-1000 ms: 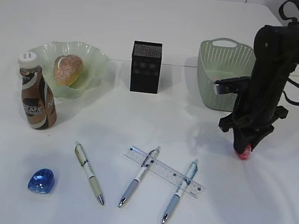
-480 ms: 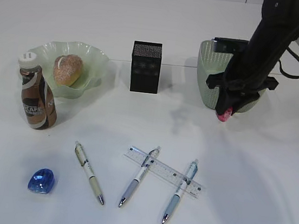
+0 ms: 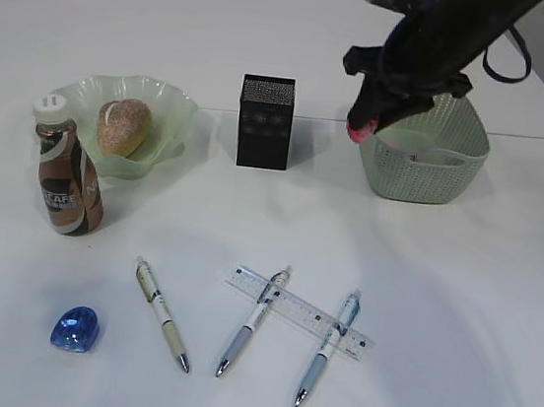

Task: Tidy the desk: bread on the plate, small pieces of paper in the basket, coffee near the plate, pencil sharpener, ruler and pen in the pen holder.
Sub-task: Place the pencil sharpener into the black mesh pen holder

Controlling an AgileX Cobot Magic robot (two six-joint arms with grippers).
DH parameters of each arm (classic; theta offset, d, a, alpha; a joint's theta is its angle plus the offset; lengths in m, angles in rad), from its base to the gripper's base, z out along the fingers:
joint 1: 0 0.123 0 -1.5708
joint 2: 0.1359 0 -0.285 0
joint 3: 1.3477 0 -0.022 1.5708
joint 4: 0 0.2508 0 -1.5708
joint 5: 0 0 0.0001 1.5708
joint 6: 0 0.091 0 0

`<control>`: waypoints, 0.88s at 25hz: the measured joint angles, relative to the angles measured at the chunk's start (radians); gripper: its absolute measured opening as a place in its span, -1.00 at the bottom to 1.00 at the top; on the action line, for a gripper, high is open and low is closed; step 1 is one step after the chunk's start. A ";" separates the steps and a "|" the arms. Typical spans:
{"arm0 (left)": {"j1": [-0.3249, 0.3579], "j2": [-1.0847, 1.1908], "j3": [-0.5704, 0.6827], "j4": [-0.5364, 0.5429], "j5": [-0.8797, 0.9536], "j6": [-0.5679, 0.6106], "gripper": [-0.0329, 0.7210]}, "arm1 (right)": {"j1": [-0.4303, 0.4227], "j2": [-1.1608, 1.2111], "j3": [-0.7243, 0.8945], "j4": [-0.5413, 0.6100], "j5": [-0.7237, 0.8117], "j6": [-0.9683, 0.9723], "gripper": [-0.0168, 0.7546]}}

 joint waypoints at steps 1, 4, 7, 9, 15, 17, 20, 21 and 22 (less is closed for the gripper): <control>0.000 0.000 0.000 0.000 -0.003 0.000 0.13 | 0.007 0.000 -0.016 0.000 0.000 0.000 -0.41; 0.000 0.000 0.000 0.000 -0.012 0.000 0.13 | 0.054 0.000 -0.118 -0.033 0.006 0.000 -0.41; 0.000 0.000 0.000 0.000 -0.014 0.000 0.13 | 0.092 0.000 -0.198 -0.067 0.011 0.000 -0.41; 0.000 0.000 0.000 0.000 -0.014 0.000 0.13 | 0.097 0.002 -0.216 -0.074 0.011 0.000 -0.41; 0.000 0.000 0.000 0.000 -0.014 0.000 0.13 | 0.124 0.030 -0.237 -0.093 -0.073 0.025 -0.41; 0.000 0.000 0.000 0.000 -0.014 0.000 0.13 | 0.135 0.035 -0.237 -0.098 -0.121 0.027 -0.41; 0.000 0.000 0.000 0.000 -0.014 0.000 0.13 | 0.150 0.044 -0.237 -0.100 -0.191 0.027 -0.41; 0.000 0.000 0.000 0.000 -0.014 0.000 0.13 | 0.156 0.050 -0.237 -0.100 -0.214 0.027 -0.41; 0.000 0.000 0.000 0.000 -0.014 0.000 0.13 | 0.161 0.062 -0.237 -0.104 -0.251 0.027 -0.41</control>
